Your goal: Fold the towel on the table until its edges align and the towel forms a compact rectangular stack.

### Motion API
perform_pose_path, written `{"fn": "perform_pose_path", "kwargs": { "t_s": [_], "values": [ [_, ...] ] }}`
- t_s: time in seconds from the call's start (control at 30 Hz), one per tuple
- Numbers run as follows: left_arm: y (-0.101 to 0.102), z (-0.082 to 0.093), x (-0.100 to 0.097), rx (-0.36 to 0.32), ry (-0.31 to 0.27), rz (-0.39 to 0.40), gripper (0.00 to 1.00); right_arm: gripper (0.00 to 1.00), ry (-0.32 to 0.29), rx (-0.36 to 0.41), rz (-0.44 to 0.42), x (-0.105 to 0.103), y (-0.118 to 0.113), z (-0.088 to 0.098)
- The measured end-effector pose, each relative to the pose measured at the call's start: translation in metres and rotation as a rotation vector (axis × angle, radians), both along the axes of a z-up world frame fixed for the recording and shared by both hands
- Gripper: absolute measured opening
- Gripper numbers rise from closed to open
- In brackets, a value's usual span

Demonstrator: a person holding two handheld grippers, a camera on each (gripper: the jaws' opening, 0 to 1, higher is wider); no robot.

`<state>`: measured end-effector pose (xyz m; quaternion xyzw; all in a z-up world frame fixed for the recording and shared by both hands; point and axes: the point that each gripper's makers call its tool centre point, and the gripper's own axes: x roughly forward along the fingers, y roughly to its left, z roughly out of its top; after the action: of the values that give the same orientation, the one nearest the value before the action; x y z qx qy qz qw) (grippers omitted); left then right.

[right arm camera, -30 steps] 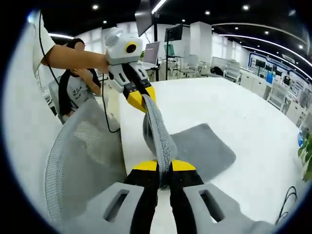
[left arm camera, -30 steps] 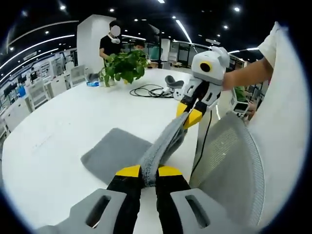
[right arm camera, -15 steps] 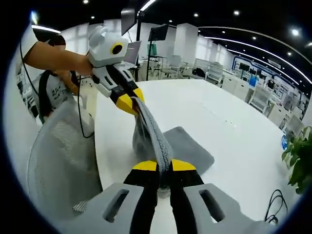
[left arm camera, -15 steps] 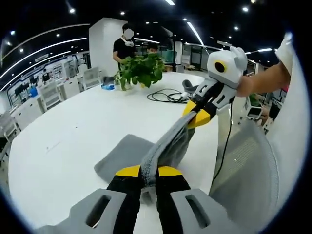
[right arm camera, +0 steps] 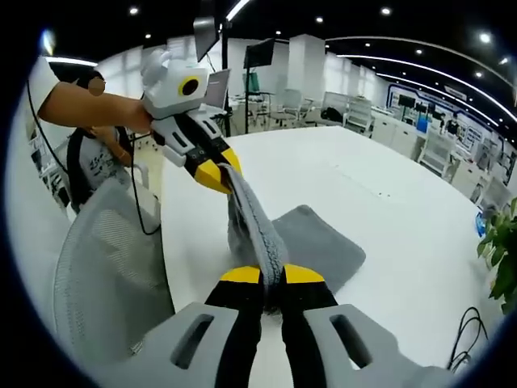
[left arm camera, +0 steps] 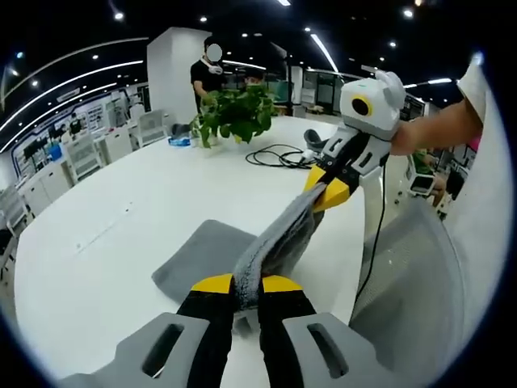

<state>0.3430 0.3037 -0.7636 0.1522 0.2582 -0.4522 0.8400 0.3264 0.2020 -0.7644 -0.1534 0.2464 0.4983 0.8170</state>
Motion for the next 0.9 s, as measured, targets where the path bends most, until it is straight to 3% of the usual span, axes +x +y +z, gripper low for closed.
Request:
{"fn": "perform_pose_path", "kwargs": {
  "t_s": [0.13, 0.23, 0.33, 0.57, 0.9],
  "values": [
    [-0.001, 0.002, -0.007, 0.002, -0.011, -0.027, 0.1, 0.05, 0.012, 0.017, 0.022, -0.008, 0.002, 0.003],
    [0.0, 0.007, -0.015, -0.022, -0.003, -0.047, 0.1, 0.05, 0.085, 0.078, 0.047, -0.024, 0.003, 0.006],
    [-0.003, 0.012, -0.027, -0.063, 0.015, -0.082, 0.1, 0.05, 0.091, 0.083, 0.071, -0.033, -0.001, 0.003],
    [-0.003, 0.004, -0.047, -0.057, 0.057, -0.119, 0.1, 0.05, 0.131, 0.085, 0.127, -0.051, 0.001, -0.004],
    [0.0, 0.012, -0.069, -0.099, 0.116, -0.172, 0.1, 0.05, 0.166, 0.106, 0.233, -0.077, 0.005, -0.001]
  ]
}}
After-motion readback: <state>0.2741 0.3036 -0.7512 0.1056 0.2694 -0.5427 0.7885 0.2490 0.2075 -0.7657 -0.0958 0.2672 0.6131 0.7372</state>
